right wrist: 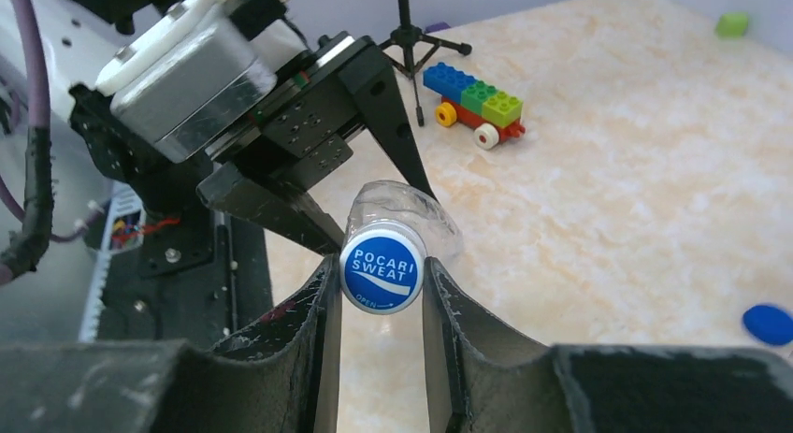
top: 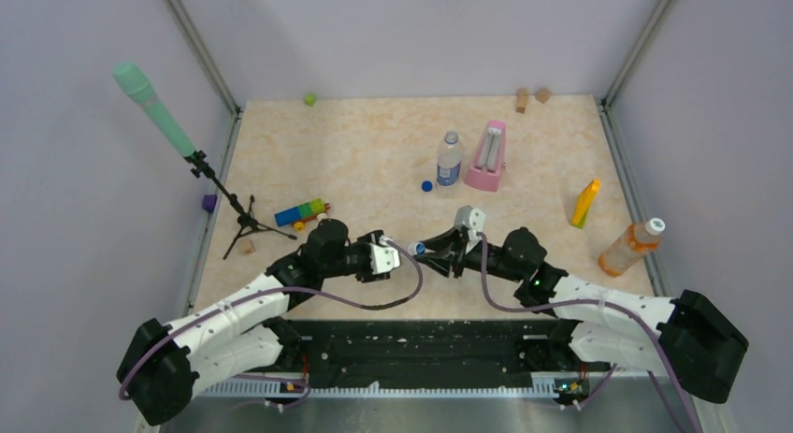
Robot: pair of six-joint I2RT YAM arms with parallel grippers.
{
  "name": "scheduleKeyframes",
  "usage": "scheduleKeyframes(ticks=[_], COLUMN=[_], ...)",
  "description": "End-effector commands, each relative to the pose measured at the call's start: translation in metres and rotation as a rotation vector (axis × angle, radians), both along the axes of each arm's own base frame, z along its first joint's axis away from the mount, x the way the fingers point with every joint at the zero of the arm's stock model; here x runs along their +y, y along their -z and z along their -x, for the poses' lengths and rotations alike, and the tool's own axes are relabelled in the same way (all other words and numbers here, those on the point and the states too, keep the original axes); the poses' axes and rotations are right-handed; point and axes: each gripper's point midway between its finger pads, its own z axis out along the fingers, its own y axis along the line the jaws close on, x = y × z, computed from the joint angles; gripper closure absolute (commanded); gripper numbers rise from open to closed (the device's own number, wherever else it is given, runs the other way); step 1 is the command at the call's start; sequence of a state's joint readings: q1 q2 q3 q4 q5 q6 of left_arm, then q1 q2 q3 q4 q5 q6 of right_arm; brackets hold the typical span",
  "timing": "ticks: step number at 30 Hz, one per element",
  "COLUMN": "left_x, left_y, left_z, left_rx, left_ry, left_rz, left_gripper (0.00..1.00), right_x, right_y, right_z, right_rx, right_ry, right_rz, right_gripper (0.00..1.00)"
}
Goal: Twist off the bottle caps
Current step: Unscrew the bottle cap from the plastic bottle.
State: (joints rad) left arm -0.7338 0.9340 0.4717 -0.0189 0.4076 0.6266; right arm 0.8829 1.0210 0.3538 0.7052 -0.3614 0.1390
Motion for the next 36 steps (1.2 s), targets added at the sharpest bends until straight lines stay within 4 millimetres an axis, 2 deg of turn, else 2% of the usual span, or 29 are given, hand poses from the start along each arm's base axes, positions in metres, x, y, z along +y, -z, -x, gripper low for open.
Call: scheduleKeyframes(ticks=[1, 3, 5, 6, 7, 10, 14, 18, 22, 25, 28, 33, 36], left_x=[-0.017, -0.015, -0.014, -0.013, -0.012, -0.009, -0.004, 0.001, 0.0, -0.003, -0.001, 0.002, 0.001], left_y=[-0.04, -0.04, -0.039, -0.039, -0.039, -0.042, -0.043, -0.041, -0.045, -0.051, -0.057, -0.068, -0.066], left_z=[-0.005, -0.006, -0.006, -0.006, -0.007, -0.01, -0.014, -0.022, -0.022, -0.022, -0.024, -0.028, -0.029], left_rx=[-0.069, -0.073, -0.074, -0.079, -0.08, -0.095, -0.113, -0.134, -0.136, -0.148, -0.152, -0.167, -0.158], left_ry=[0.035, 0.027, 0.022, 0.017, 0.01, -0.015, -0.054, -0.106, -0.123, -0.108, -0.132, -0.171, -0.178], left_rz=[0.116, 0.116, 0.115, 0.115, 0.114, 0.118, 0.121, 0.127, 0.174, 0.199, 0.205, 0.251, 0.255], left_gripper=[1.0, 1.0, 1.0, 1.0, 1.0, 1.0, 1.0, 1.0, 1.0, 1.0, 1.0, 1.0, 1.0], right_x=[0.003, 0.001, -0.002, -0.004, -0.005, -0.009, -0.013, -0.016, -0.019, -0.023, -0.035, -0.05, -0.057], right_y=[0.008, 0.004, -0.002, -0.002, -0.006, -0.021, -0.028, -0.018, -0.012, -0.016, -0.016, -0.012, -0.011], right_z=[0.013, 0.008, 0.003, 0.004, 0.004, 0.002, -0.004, -0.018, -0.024, -0.023, -0.031, -0.027, -0.026], right_rx=[-0.273, -0.263, -0.224, -0.195, -0.154, -0.031, 0.159, 0.37, 0.479, 0.549, 0.691, 0.769, 0.756], right_ry=[-0.119, -0.081, -0.031, -0.017, -0.002, 0.045, 0.112, 0.225, 0.281, 0.298, 0.392, 0.45, 0.471], right_rz=[0.094, 0.077, 0.035, 0.011, -0.023, -0.136, -0.225, -0.241, -0.276, -0.333, -0.418, -0.437, -0.415], right_gripper=[0.96, 0.85, 0.65, 0.48, 0.42, 0.32, 0.3, 0.3, 0.3, 0.3, 0.3, 0.3, 0.3])
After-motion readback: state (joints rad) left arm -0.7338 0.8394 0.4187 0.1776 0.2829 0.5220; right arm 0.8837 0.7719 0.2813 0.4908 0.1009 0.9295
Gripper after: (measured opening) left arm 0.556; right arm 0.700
